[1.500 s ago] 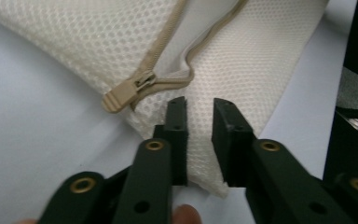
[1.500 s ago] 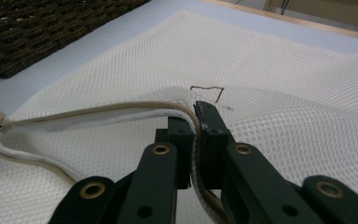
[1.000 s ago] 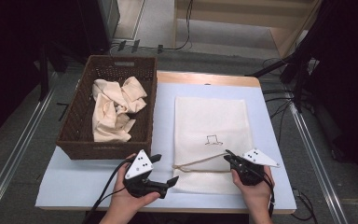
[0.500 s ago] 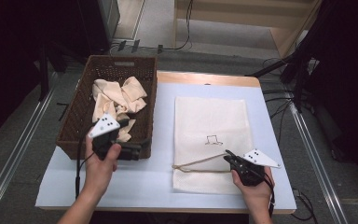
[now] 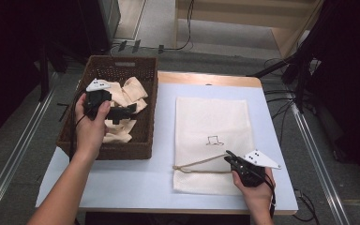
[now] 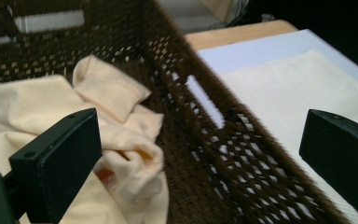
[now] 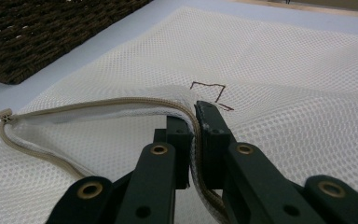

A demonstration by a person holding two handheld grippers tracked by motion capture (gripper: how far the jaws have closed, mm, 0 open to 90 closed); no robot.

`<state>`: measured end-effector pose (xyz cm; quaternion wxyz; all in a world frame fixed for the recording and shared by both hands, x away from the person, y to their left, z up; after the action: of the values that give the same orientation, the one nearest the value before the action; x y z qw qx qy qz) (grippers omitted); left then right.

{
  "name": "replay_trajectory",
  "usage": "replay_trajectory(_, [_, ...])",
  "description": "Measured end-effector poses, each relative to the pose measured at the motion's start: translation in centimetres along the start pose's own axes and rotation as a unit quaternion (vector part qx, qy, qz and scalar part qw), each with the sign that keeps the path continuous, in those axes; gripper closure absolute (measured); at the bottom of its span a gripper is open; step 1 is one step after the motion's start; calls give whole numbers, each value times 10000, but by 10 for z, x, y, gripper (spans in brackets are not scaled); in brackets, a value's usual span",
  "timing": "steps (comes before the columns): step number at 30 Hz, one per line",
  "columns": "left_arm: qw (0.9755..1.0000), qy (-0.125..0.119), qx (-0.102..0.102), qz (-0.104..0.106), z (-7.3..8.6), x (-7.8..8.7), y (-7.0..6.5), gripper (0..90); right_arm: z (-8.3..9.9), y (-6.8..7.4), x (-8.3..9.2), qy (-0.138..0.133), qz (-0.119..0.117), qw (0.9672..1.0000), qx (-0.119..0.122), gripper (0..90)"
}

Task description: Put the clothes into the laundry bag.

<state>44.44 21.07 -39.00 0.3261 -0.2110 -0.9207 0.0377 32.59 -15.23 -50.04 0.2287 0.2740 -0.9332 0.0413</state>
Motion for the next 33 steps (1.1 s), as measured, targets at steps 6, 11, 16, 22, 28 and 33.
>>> replay_trajectory(6, [9976,542,341,-260,7,-31,30,0,0,-1,0,-6,-6,10000,-2,854])
replay_trajectory(11, [9914,1165,579,-106,21,-51,34,31,1,-2,0,-4,-1,10000,16,851])
replay_trajectory(16, [9846,1522,686,-519,30,-62,46,285,1,-1,-1,13,-2,10000,10,851])
replay_trajectory(22, [9796,1716,480,-928,34,-53,63,820,2,-2,-1,21,-4,10000,46,851])
replay_trajectory(28, [9583,1928,530,-2042,41,-41,104,625,3,-2,-2,29,16,10000,63,852])
replay_trajectory(33, [9476,2622,643,-1708,63,-57,99,222,2,-1,-3,28,13,10000,77,851])
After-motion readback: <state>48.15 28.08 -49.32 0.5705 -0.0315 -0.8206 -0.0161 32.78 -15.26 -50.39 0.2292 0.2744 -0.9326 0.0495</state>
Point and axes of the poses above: each handheld gripper's, and its own axes: x roughly backward along the jaws, z roughly out of its underside, y roughly to its left, the point moved 9 cm from there along -x, roughly forward along the jaws, and after that the axes turned 4 degrees about x, right-handed, at the moved point
